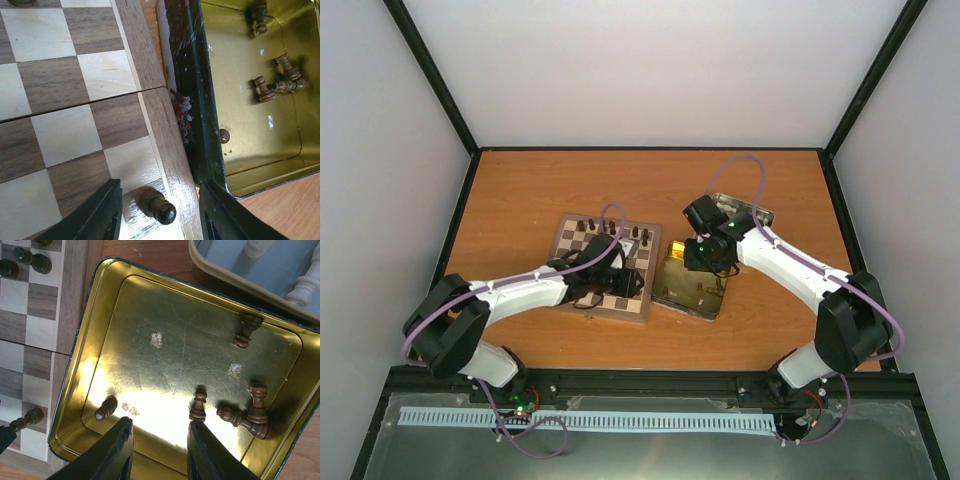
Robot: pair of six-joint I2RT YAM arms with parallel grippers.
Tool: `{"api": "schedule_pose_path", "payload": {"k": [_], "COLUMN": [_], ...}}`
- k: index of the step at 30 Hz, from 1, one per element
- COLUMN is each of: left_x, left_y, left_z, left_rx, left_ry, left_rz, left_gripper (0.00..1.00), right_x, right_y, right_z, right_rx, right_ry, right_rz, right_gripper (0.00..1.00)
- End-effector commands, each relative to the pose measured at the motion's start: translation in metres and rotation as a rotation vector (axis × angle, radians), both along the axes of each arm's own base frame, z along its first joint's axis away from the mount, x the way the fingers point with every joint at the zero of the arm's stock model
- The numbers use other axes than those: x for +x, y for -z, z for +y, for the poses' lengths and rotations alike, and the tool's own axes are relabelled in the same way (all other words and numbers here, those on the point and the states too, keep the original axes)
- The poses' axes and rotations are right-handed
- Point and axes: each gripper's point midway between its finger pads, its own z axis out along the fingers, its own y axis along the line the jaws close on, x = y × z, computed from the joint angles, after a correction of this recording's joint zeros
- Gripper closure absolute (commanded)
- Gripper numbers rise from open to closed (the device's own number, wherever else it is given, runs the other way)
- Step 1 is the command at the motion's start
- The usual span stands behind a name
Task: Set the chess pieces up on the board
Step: Pick up the chess piece from the chessboard.
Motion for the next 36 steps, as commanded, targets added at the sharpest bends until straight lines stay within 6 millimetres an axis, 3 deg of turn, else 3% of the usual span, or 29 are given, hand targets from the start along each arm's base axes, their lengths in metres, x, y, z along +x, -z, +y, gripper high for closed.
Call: {"api": "schedule_pose_path", "payload": {"k": [1, 7, 19, 25, 32, 36], "left_x": [-0.001, -0.002, 0.007, 0.037, 0.087, 0.117], "left_y": [-0.003, 0.015, 0.004, -0.014, -0.039, -0.047], "left_z": [-0.011, -0.009, 0.004, 0.036, 0.099, 0.125], "left_rx": [0.016, 0.077, 0.15, 0.23, 0.216, 0.215], "left_ry": [0.055, 0.046, 0.004, -0.168, -0.45, -0.561], "left_rz": [0.007, 0.073, 0.033, -0.069, -0.142, -0.183], "left_gripper": [0.57, 0.64, 0.93, 0.99, 0.98, 0.98], "right_x": [0.008, 0.009, 0.009, 0.007, 0.004, 0.0], "right_y": [-0.005, -0.002, 0.003, 0.001, -0.003, -0.005], "right_z": [-0.005, -0.007, -0.006, -0.005, -0.007, -0.007], "right_rx": [0.025, 0.035, 0.051, 0.072, 0.119, 0.149], "right_ry": [0.01, 0.007, 0.006, 0.012, 0.048, 0.067], "right_rz": [-0.049, -0.051, -0.042, -0.055, -0.09, -0.103], "right_gripper": [0.69, 0.69, 0.69, 0.69, 0.69, 0.69]}}
